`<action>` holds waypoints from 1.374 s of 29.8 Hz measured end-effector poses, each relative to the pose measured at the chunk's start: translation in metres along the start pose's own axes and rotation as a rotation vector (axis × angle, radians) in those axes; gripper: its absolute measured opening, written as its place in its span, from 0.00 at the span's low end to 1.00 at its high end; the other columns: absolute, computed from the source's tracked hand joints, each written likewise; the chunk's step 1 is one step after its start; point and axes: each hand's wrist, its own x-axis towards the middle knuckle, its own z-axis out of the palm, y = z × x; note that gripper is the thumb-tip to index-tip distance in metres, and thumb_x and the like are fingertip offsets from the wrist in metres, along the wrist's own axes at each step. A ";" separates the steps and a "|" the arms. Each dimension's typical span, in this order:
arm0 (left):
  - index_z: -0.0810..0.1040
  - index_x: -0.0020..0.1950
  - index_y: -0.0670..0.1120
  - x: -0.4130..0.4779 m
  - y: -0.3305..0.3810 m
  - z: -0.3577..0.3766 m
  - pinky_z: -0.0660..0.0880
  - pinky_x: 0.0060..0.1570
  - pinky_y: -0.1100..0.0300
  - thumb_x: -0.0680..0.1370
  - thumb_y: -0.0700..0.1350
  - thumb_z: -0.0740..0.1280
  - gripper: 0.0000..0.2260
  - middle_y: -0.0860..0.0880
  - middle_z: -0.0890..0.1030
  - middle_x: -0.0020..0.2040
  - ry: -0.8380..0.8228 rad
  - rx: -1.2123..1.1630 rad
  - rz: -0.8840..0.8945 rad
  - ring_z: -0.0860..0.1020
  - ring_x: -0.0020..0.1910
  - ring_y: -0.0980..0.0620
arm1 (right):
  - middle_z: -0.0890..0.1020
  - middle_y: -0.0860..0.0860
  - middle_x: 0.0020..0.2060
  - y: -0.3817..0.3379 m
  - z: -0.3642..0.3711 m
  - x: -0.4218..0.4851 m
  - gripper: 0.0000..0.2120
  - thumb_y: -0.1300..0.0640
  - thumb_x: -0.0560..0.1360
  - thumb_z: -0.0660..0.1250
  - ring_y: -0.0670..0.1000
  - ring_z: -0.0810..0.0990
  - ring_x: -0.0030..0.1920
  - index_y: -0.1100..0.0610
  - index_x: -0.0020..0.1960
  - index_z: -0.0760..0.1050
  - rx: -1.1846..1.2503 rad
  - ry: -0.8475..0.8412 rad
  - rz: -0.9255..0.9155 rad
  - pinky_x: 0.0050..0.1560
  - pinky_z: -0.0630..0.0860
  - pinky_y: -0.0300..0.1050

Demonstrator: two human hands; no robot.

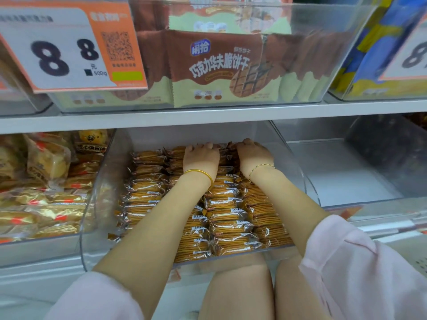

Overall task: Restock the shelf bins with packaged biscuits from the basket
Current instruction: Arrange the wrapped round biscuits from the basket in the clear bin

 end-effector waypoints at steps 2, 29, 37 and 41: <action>0.72 0.65 0.45 -0.004 0.000 -0.005 0.63 0.64 0.49 0.77 0.36 0.60 0.17 0.45 0.71 0.67 -0.021 0.010 0.002 0.68 0.66 0.43 | 0.71 0.56 0.64 0.000 -0.008 -0.007 0.22 0.66 0.74 0.61 0.60 0.69 0.65 0.57 0.68 0.67 0.070 0.009 0.015 0.58 0.72 0.52; 0.77 0.37 0.47 -0.200 0.323 0.044 0.70 0.41 0.62 0.72 0.30 0.56 0.16 0.49 0.80 0.42 -0.413 -1.182 0.294 0.79 0.41 0.50 | 0.81 0.56 0.49 0.277 0.083 -0.362 0.19 0.73 0.73 0.58 0.56 0.80 0.52 0.61 0.58 0.77 0.668 0.106 0.518 0.57 0.75 0.49; 0.78 0.42 0.48 -0.202 0.350 0.104 0.77 0.50 0.56 0.76 0.33 0.58 0.13 0.46 0.82 0.48 -0.561 -1.013 0.220 0.80 0.48 0.49 | 0.76 0.52 0.62 0.286 0.120 -0.383 0.18 0.59 0.75 0.65 0.53 0.75 0.60 0.56 0.65 0.72 0.314 -0.725 0.312 0.60 0.73 0.46; 0.78 0.43 0.46 -0.201 0.354 0.106 0.74 0.45 0.61 0.77 0.33 0.57 0.13 0.47 0.82 0.47 -0.599 -0.999 0.232 0.79 0.44 0.52 | 0.73 0.61 0.65 0.272 0.140 -0.383 0.25 0.53 0.74 0.67 0.61 0.74 0.63 0.63 0.67 0.70 0.172 -1.074 0.184 0.60 0.73 0.54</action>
